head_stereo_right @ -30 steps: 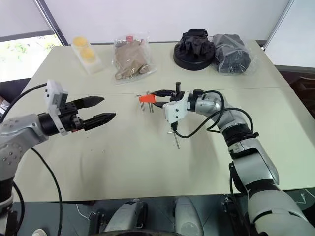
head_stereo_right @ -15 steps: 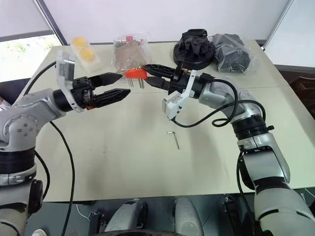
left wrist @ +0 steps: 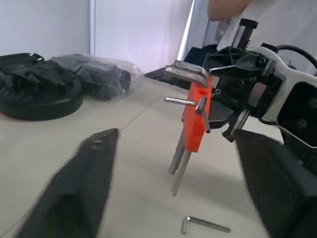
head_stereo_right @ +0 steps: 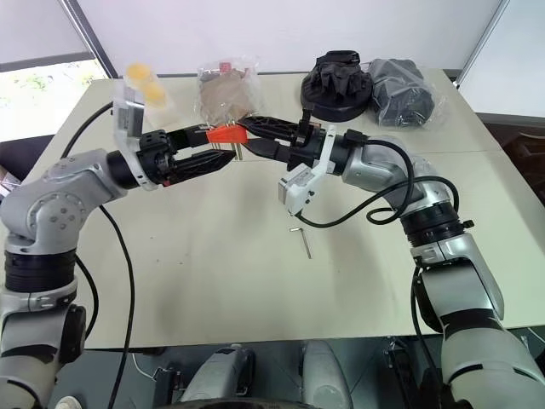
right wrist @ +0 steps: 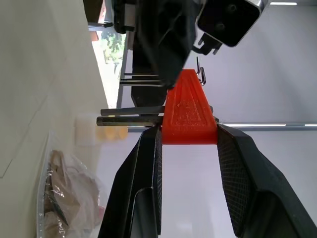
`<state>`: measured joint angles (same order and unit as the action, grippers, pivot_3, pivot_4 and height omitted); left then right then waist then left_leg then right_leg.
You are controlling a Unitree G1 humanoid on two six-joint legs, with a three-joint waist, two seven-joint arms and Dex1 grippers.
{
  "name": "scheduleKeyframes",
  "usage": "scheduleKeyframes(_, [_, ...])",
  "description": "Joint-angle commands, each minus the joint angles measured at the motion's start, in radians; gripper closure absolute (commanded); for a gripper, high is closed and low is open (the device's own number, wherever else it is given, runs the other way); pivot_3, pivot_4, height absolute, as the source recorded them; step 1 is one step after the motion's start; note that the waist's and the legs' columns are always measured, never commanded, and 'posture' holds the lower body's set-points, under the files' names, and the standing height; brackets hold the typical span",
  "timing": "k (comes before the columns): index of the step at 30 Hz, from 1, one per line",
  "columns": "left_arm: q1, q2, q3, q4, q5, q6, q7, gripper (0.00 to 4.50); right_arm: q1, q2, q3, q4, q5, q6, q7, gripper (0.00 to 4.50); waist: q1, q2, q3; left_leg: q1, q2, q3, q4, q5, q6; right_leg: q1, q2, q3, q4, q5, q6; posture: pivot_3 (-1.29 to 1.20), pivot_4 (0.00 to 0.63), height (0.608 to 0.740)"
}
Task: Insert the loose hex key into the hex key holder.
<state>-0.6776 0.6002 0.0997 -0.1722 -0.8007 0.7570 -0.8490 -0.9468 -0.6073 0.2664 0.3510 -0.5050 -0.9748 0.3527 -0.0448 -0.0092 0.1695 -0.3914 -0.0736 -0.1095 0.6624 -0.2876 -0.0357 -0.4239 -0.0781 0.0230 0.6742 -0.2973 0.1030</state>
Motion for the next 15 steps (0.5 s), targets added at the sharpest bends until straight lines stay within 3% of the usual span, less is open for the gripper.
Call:
scheduleKeyframes(1, [-0.032, -0.013, 0.006, -0.012, 0.005, -0.028, -0.013, 2.68, -0.003, -0.006, -0.011, -0.034, 0.028, -0.002, 0.002, 3.5, 0.0, 0.0, 0.0, 0.0, 0.0, 0.0, 0.0, 0.0, 0.0, 0.0, 0.0, 0.0, 0.0, 0.0, 0.0, 0.0, 0.15, 0.74])
scheduleKeyframes(4, [-0.044, -0.023, 0.006, -0.006, 0.008, -0.026, -0.01, 4.26, -0.001, -0.006, -0.009, -0.035, 0.028, -0.004, 0.009, 3.5, 0.0, 0.0, 0.0, 0.0, 0.0, 0.0, 0.0, 0.0, 0.0, 0.0, 0.0, 0.0, 0.0, 0.0, 0.0, 0.0, 0.15, 0.74])
scheduleKeyframes(5, [-0.046, -0.025, 0.006, -0.004, 0.012, -0.025, -0.007, 4.48, 0.0, -0.006, -0.009, -0.036, 0.029, -0.003, 0.011, 3.5, -0.001, 0.0, 0.0, 0.0, 0.0, 0.0, 0.0, 0.0, 0.0, 0.0, 0.0, 0.0, 0.0, 0.0, 0.0, 0.0, 0.15, 0.74])
scheduleKeyframes(12, [-0.048, -0.032, 0.006, -0.002, 0.008, -0.006, -0.007, 4.48, 0.01, -0.005, -0.002, -0.04, 0.035, 0.001, 0.022, 3.5, 0.0, 0.0, 0.0, 0.0, 0.0, 0.0, 0.0, 0.0, 0.0, 0.0, 0.0, 0.0, 0.0, 0.0, 0.0, 0.0, 0.15, 0.74])
scheduleKeyframes(15, [-0.043, -0.03, -0.001, -0.008, 0.019, -0.012, -0.015, 3.24, 0.011, -0.004, 0.0, -0.039, 0.038, 0.002, 0.028, 3.5, 0.0, 0.0, 0.0, 0.0, 0.0, 0.0, 0.0, 0.0, 0.0, 0.0, 0.0, 0.0, 0.0, 0.0, 0.0, 0.0, 0.15, 0.74])
